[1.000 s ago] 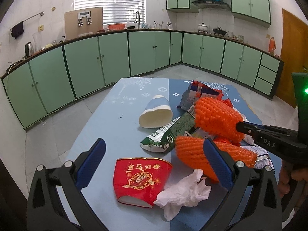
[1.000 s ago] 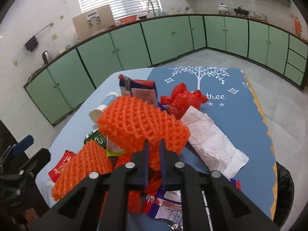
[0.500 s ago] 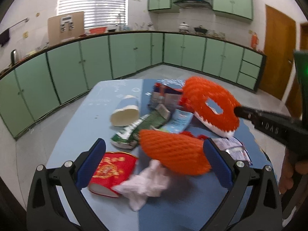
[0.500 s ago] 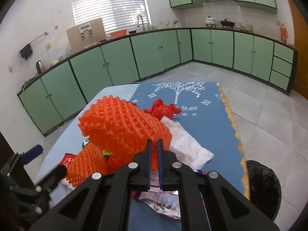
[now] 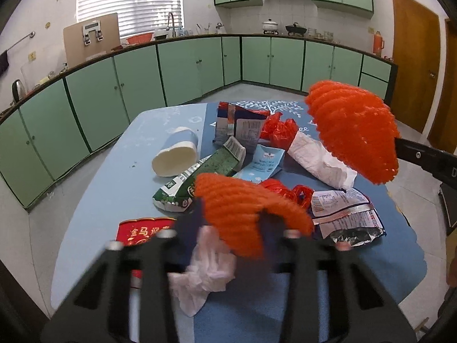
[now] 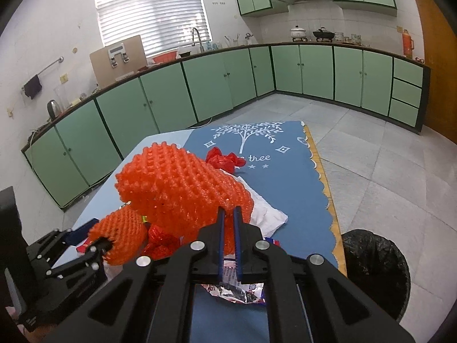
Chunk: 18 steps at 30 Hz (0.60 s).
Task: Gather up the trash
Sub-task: 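Grasp the orange foam net with the right gripper while the left gripper grasps another orange net, then carry the orange nets to the black bin and release them from both grippers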
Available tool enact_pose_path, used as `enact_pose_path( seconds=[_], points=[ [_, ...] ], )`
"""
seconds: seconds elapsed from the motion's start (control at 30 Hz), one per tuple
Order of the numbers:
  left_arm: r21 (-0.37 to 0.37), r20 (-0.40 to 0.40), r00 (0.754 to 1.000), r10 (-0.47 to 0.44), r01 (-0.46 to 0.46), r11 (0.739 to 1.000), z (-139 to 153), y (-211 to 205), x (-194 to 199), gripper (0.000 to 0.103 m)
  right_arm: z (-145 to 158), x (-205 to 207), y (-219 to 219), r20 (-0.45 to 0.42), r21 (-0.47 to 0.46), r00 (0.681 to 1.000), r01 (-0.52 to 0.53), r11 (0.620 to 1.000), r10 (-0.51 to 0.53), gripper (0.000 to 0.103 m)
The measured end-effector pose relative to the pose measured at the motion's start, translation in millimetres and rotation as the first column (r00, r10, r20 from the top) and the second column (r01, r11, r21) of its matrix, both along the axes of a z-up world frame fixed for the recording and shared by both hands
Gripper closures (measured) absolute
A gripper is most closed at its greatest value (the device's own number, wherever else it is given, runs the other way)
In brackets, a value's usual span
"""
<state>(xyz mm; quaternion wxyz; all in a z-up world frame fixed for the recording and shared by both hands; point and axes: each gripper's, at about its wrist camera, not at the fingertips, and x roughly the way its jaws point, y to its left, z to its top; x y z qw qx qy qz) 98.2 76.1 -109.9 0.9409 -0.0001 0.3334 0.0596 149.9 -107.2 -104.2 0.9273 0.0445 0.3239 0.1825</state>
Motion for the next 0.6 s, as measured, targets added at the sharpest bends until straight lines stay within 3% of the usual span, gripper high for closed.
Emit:
enact_pose_path(
  seconds=[0.07,0.1,0.37,0.6],
  points=[
    [-0.003,0.013,1.0,0.003,-0.003,1.0,3.0,0.8,-1.7,0.095,-0.8,-0.9,-1.4,-0.001,0.001,1.0,0.0,1.0,0.0,0.097],
    [0.002,0.03,0.999,0.011,-0.011,1.0,6.0,1.4,-3.9,0.097,-1.0,-1.7,-2.5,-0.001,0.002,1.0,0.001,1.0,-0.001,0.097],
    [-0.026,0.158,0.987,0.013,-0.009,1.0,38.1,3.2,-19.5,0.098,3.1,-14.4,-32.4,0.017,0.013,0.997,0.071,0.997,-0.071,0.097],
    [-0.041,0.209,0.97,-0.125,0.136,0.99,60.8,-36.5,-14.3,0.098,14.9,-29.0,-96.3,0.053,-0.005,0.972,0.231,0.973,-0.231,0.097]
  ],
)
